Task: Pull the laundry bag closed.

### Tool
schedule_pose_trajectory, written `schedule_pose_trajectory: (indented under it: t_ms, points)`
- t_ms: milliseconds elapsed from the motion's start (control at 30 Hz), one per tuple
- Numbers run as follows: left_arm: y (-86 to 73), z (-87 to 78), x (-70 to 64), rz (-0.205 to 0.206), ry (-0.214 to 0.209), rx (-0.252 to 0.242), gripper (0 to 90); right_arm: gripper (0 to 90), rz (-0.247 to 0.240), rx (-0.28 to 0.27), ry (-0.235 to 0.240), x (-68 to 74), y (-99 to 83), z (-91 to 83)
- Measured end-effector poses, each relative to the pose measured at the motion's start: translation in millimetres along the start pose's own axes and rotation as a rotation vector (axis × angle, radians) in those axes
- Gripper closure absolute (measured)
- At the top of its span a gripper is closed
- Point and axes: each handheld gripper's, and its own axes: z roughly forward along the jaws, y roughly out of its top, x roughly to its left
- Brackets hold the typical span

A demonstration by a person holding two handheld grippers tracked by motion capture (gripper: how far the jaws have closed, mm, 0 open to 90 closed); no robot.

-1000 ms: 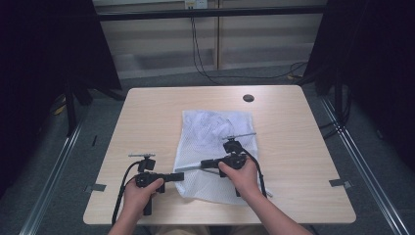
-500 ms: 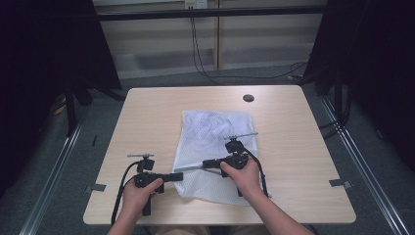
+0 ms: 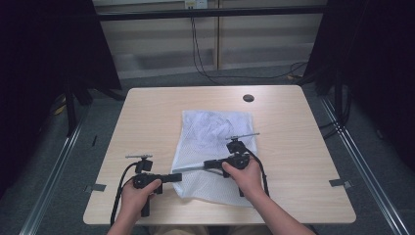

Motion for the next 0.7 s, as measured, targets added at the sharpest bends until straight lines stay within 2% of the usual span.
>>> schedule_pose_trajectory:
  t_ms: [400,700]
  points:
    - [-0.4,0.4,-0.5,-0.011,-0.009,-0.005,87.6,87.0,0.005,-0.001,0.007,-3.3,1.3,-3.5]
    - [0.9,0.4,1.1,0.015,-0.006,0.005,87.6,87.0,0.002,0.000,0.006,-3.5,1.1,-4.3]
